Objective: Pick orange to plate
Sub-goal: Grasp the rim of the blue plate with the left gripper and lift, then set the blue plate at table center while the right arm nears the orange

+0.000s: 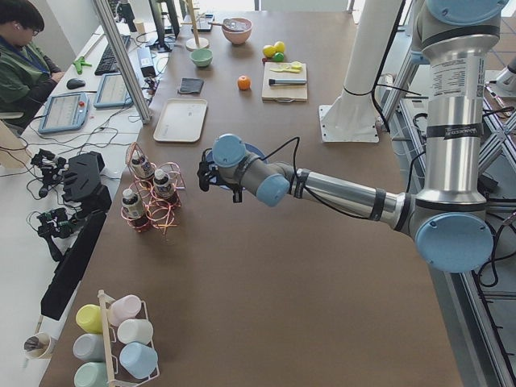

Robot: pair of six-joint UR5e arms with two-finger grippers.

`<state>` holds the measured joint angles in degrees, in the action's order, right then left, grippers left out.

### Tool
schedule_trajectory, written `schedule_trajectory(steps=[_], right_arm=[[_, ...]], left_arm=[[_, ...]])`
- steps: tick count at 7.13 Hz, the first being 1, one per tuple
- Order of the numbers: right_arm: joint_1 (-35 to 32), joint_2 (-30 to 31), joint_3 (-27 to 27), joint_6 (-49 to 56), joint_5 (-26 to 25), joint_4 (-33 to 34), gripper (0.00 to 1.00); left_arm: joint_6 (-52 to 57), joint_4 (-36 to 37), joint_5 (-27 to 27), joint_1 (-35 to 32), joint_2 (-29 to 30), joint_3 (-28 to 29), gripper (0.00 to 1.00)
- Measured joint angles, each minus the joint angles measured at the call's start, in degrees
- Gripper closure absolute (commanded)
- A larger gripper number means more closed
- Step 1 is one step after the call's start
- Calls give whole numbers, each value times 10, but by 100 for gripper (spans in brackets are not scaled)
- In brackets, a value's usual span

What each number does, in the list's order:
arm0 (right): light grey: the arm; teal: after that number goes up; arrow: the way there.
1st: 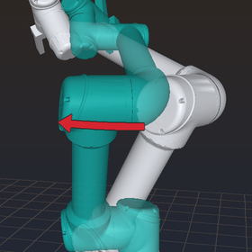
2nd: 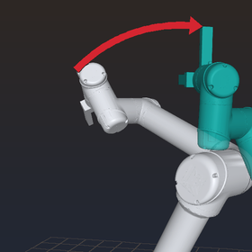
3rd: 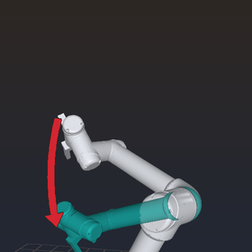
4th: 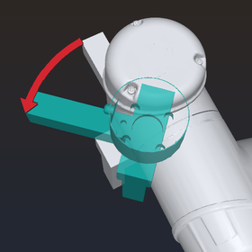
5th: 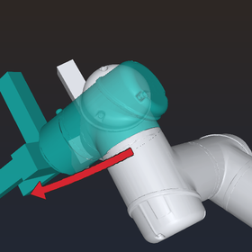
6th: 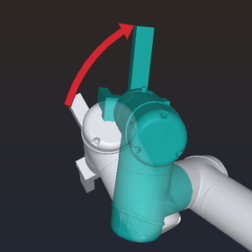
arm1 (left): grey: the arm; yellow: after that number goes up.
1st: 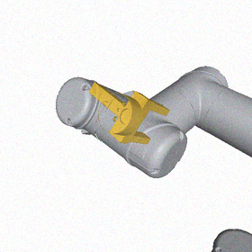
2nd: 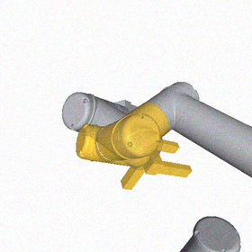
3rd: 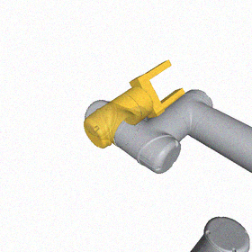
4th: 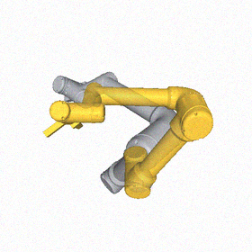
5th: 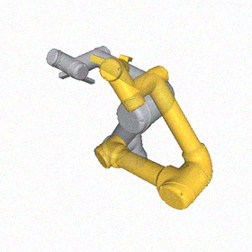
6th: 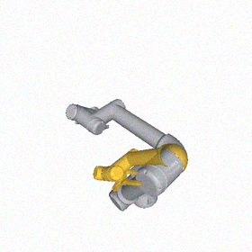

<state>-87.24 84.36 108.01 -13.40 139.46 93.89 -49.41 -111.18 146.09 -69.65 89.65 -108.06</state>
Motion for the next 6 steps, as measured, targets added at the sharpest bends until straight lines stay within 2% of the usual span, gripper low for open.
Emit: schedule_trajectory(steps=[1, 3, 5, 6], right_arm=[[0, 4, 6, 0, 0, 0, 0], [10, -1, 18, -1, -7, 0, 0], [56, -32, 11, -34, -35, 2, 0], [87, -53, 5, -63, -47, 2, 0]], left_arm=[[-81, 0, -33, 57, 42, -24, 100], [-182, 23, -125, 172, 153, -24, 100], [-232, 74, -214, 253, 251, -6, 100], [-241, 83, -250, 283, 272, 2, 100]])
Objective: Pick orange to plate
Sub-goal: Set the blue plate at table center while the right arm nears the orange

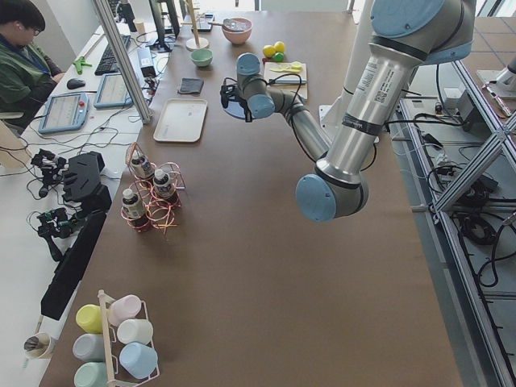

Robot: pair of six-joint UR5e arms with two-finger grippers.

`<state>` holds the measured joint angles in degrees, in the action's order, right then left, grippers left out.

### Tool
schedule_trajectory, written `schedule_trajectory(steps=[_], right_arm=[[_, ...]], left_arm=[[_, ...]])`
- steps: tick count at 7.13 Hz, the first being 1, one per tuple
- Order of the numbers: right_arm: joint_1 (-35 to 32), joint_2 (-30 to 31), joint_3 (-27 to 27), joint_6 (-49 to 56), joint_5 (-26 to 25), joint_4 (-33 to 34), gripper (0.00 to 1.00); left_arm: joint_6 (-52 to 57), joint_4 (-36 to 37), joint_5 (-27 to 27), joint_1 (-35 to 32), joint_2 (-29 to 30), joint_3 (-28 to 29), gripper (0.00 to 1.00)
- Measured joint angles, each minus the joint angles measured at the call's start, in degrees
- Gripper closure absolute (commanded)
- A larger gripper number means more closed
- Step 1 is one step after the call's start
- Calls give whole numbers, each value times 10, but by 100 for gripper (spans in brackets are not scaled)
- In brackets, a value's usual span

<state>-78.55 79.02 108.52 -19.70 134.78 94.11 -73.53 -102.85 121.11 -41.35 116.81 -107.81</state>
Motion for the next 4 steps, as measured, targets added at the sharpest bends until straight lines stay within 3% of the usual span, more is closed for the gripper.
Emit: schedule_trajectory(steps=[4], right_arm=[[117, -58, -7, -168, -35, -2, 0]], left_arm=[[-26, 2, -98, 96, 26, 32, 100]])
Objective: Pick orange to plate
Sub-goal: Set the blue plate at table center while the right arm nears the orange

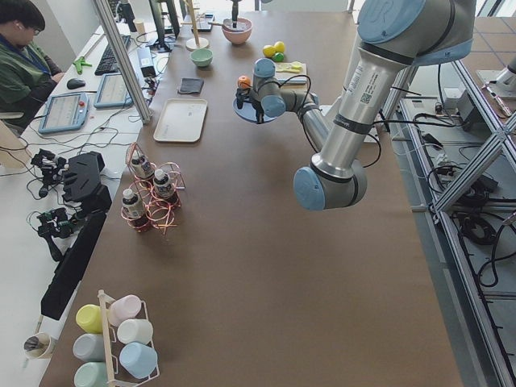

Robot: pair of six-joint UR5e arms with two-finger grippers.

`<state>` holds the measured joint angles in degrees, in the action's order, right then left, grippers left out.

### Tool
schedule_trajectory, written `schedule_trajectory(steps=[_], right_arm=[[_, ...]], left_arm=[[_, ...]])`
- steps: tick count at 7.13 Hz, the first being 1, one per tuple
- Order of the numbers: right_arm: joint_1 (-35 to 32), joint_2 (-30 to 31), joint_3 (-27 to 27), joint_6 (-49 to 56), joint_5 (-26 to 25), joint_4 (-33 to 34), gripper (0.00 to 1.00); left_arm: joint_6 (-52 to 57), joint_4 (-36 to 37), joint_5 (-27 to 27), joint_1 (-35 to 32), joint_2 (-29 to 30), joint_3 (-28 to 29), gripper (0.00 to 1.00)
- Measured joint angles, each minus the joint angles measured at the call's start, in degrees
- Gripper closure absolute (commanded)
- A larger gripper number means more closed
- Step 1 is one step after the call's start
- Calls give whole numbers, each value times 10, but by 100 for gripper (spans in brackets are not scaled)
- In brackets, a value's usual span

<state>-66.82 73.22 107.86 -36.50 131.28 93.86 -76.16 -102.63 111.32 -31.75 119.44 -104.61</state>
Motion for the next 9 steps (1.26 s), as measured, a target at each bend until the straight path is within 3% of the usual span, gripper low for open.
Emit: schedule_trajectory(steps=[3, 6, 7, 9], right_arm=[[76, -24, -8, -79, -36, -1, 0], [97, -31, -19, -89, -47, -1, 0], [99, -31, -22, -90, -48, -1, 0], [110, -33, -34, -90, -52, -8, 0]], left_arm=[[-2, 1, -14, 35, 6, 12, 100], [-1, -12, -26, 54, 24, 58, 100], [-1, -29, -26, 54, 27, 76, 3], [2, -67, -26, 47, 26, 104, 2]])
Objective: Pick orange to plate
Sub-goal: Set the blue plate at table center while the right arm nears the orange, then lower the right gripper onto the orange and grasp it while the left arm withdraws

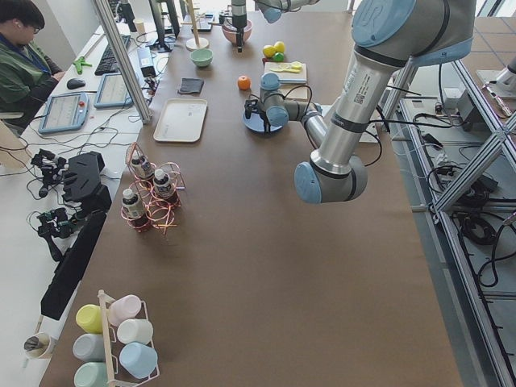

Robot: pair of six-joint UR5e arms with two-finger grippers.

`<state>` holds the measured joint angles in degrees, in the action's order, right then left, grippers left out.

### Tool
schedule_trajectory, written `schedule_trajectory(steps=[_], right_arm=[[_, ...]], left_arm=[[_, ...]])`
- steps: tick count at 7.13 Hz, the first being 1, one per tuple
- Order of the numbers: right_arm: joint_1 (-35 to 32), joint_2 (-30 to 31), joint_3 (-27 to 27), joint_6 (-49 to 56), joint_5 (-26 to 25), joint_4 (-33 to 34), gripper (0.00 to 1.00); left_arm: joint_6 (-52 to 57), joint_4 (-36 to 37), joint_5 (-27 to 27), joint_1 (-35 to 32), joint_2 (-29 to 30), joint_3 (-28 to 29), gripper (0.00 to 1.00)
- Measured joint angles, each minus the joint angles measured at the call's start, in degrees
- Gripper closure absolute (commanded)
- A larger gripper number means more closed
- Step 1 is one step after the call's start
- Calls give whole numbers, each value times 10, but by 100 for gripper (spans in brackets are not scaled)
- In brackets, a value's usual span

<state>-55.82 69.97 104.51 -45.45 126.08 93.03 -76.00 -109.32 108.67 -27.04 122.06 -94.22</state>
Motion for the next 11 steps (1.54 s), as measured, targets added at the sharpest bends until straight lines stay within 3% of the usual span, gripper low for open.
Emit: schedule_trajectory(steps=[3, 6, 11], right_arm=[[18, -15, -65, -18, -5, -75, 0], [56, -37, -100, -45, -36, -105, 0], [112, -54, -150, -92, -90, -165, 0]], left_arm=[[2, -18, 15, -36, -2, 3, 2], [37, -14, 62, -82, -5, -3, 2], [67, -17, 39, -96, -10, -19, 2]])
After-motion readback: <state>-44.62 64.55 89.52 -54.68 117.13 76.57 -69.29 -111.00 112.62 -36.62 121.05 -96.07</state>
